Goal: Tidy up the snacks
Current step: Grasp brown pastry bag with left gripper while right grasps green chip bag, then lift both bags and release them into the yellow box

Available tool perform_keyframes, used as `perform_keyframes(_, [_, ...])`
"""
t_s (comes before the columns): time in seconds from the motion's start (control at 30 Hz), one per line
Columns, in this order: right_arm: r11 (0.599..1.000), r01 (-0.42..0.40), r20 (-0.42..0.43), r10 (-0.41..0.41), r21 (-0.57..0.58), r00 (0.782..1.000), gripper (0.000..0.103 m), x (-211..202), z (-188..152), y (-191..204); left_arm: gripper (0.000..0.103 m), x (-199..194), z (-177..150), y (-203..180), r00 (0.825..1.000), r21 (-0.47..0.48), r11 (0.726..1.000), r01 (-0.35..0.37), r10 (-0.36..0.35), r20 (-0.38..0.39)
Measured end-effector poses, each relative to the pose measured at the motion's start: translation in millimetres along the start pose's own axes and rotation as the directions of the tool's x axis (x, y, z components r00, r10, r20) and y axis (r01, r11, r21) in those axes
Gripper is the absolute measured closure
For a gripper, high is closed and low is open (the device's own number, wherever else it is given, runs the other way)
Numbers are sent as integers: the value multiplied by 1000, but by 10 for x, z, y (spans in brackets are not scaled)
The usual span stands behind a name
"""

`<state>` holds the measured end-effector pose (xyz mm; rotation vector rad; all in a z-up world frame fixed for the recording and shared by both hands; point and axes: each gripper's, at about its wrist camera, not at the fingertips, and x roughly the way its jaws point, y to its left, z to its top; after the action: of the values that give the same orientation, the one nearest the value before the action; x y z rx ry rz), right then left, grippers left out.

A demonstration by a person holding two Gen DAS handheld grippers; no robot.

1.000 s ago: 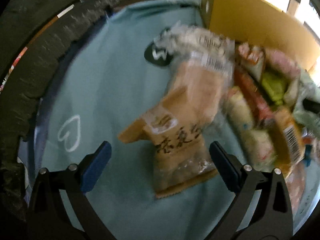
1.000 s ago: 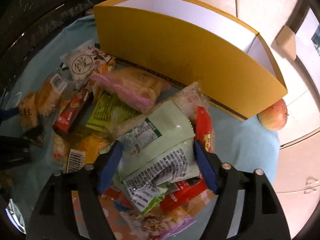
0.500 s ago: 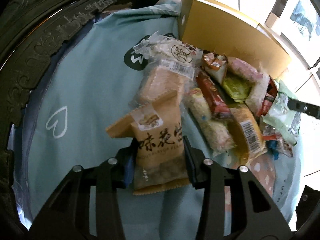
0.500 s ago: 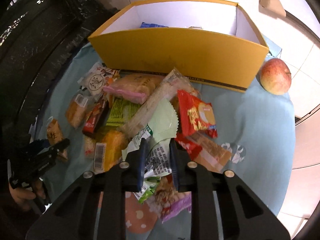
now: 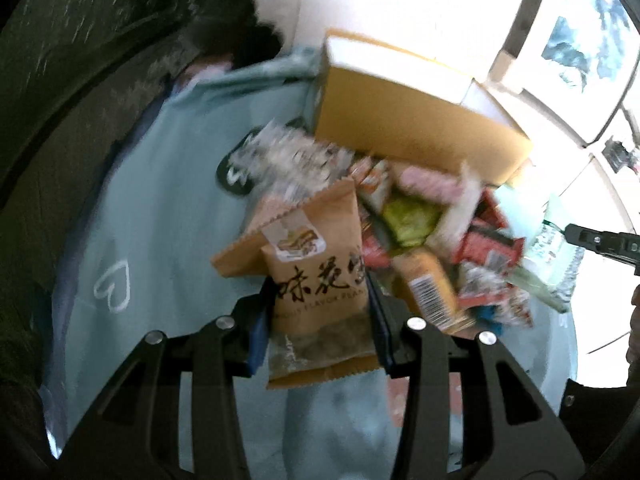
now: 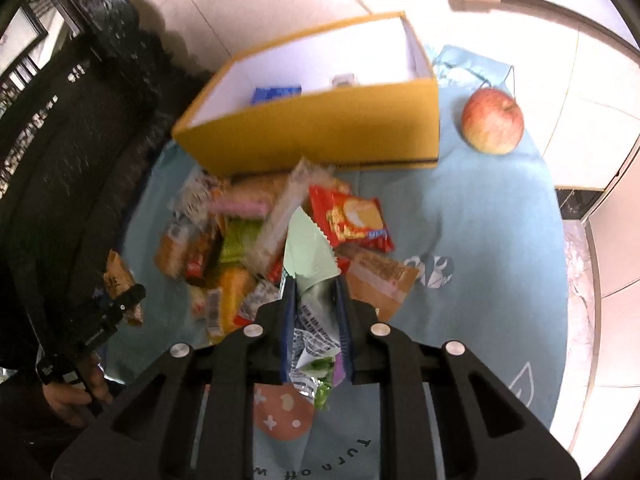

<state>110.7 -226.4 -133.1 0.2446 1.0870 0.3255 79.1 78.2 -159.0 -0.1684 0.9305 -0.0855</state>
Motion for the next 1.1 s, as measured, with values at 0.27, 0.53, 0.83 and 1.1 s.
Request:
perform_keyframes(0.27, [999,-42,73,42,-4,996,94,-218,20,47,60,-95,98,-161,999,34,999,27,-28,26])
perform_keyframes(0.53, [992,118,7,-118,-38,993,52,-17,-20,-24,60,-34,58,-148,1000,27,999,31,-30,-6])
perform_keyframes(0.83, [974,217,-48,-220,-64,974,24,488,-149,211,60,255,-105,-50,996,45,998,-52,55,-72])
perform_keyframes(1.1, [941,291,-116,-312,-171,943,55,776,-140,312,27,751,-394,57,964,105,984,-147,166,-206])
